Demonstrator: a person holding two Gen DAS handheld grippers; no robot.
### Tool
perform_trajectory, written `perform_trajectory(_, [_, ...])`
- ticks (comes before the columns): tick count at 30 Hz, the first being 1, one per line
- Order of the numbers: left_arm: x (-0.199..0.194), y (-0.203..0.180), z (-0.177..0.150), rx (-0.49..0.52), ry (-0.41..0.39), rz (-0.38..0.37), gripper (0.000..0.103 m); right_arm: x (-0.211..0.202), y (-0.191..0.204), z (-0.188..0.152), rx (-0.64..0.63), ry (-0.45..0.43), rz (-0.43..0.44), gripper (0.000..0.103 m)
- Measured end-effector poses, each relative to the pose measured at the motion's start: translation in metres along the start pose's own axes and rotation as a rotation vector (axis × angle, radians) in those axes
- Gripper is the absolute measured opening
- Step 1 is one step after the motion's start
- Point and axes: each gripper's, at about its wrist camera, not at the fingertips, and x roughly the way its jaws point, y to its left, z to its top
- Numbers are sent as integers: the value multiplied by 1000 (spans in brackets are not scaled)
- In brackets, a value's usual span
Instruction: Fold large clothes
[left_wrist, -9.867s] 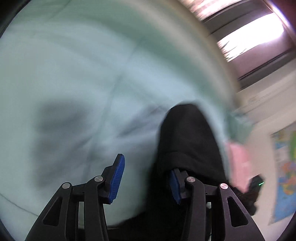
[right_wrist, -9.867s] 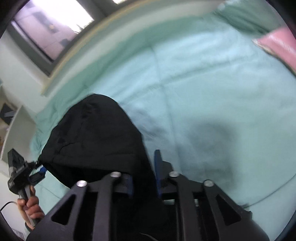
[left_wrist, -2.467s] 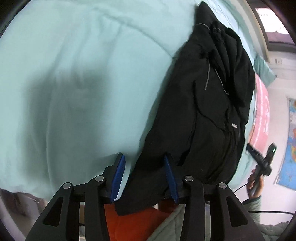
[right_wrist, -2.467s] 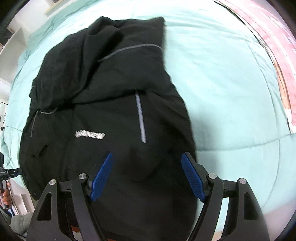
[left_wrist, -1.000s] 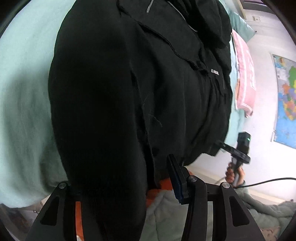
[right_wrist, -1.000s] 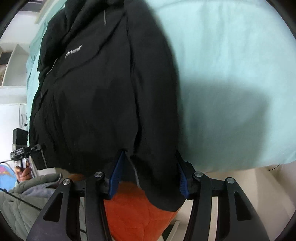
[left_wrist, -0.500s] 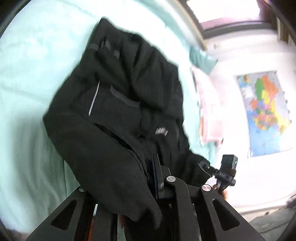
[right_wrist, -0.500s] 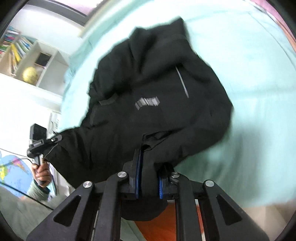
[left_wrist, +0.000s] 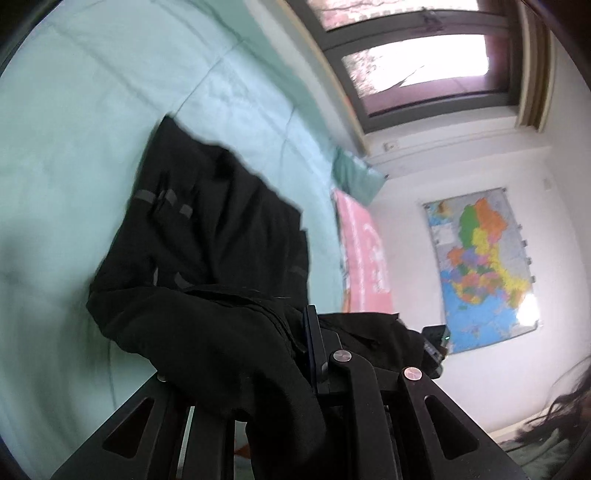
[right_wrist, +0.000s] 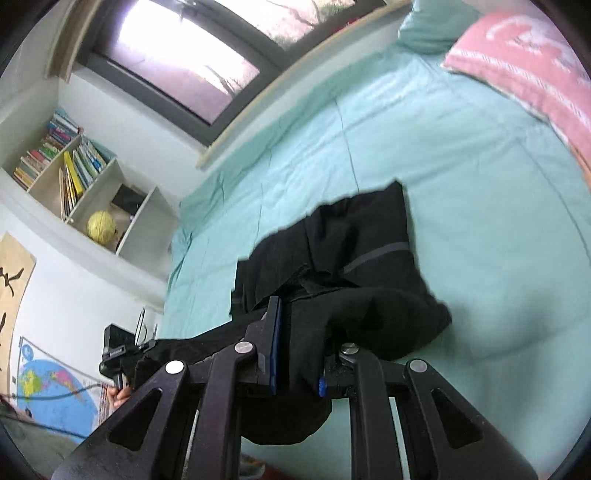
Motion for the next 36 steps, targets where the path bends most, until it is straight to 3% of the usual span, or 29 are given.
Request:
perform_trajectory(5, [8,-16,59,34,-29,-3,16,16,-3,54,3,-48,-25,19])
perform_trajectory(9, [31,-18,105,43,-20,45,16,50,-5,99,20,-56,-70,19])
perform_trajectory(14, [82,22,159,-80,50,111,17,118,-37,140,103,3,-166,19])
perform_trajectory(19, [134,74,196,-154,120,188,20,186,-72,154,146,86,-275,19])
perform_trajectory(25, [195,139,207,-239,237,228,21,261,-106,149,113,215,-376,19])
perform_trajectory(28, [210,161,205,-268,251,209,21,292,-118,139,104,270,-418,19])
perform_trajectory(31, [209,167,205,-296,253,186,21,310,-129,133,116,294,-431,19])
perform_trajectory(36, [189,142,203,-241,263,192,24,304,-129,136,143,305,-414,20])
